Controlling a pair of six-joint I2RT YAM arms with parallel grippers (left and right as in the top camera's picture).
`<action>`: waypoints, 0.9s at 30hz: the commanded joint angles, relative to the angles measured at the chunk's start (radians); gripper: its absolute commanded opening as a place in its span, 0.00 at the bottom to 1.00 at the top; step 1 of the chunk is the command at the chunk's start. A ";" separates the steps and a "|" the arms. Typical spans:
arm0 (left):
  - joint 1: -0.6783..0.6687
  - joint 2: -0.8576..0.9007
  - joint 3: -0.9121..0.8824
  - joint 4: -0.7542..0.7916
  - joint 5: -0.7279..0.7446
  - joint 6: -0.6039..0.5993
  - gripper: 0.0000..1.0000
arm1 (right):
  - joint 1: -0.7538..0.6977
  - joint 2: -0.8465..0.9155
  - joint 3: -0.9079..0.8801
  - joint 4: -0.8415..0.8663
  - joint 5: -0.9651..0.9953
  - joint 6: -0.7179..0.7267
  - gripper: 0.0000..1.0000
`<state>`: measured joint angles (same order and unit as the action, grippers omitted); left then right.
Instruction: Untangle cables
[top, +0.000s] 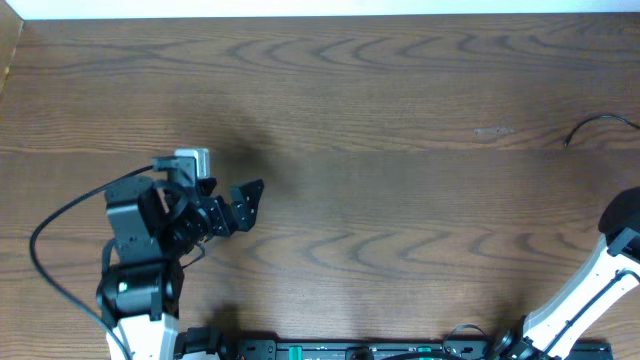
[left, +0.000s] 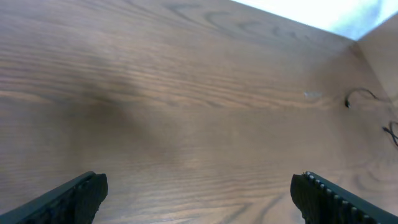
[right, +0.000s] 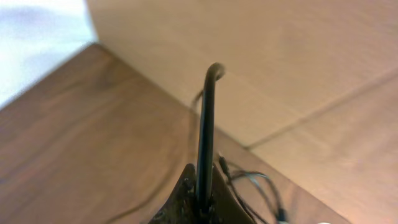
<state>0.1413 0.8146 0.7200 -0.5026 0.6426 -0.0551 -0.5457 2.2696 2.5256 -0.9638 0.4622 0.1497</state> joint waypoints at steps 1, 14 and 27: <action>-0.031 0.042 0.001 0.019 0.056 0.048 0.99 | 0.014 0.032 0.014 0.010 -0.125 -0.001 0.01; -0.172 0.044 0.001 0.082 0.046 0.066 0.99 | 0.001 0.215 0.014 0.013 -0.012 -0.023 0.01; -0.227 0.044 0.001 0.082 0.046 0.062 0.99 | -0.106 0.255 0.038 -0.029 0.146 0.053 0.01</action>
<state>-0.0807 0.8639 0.7189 -0.4213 0.6788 -0.0025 -0.6243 2.5271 2.5271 -0.9810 0.5747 0.1524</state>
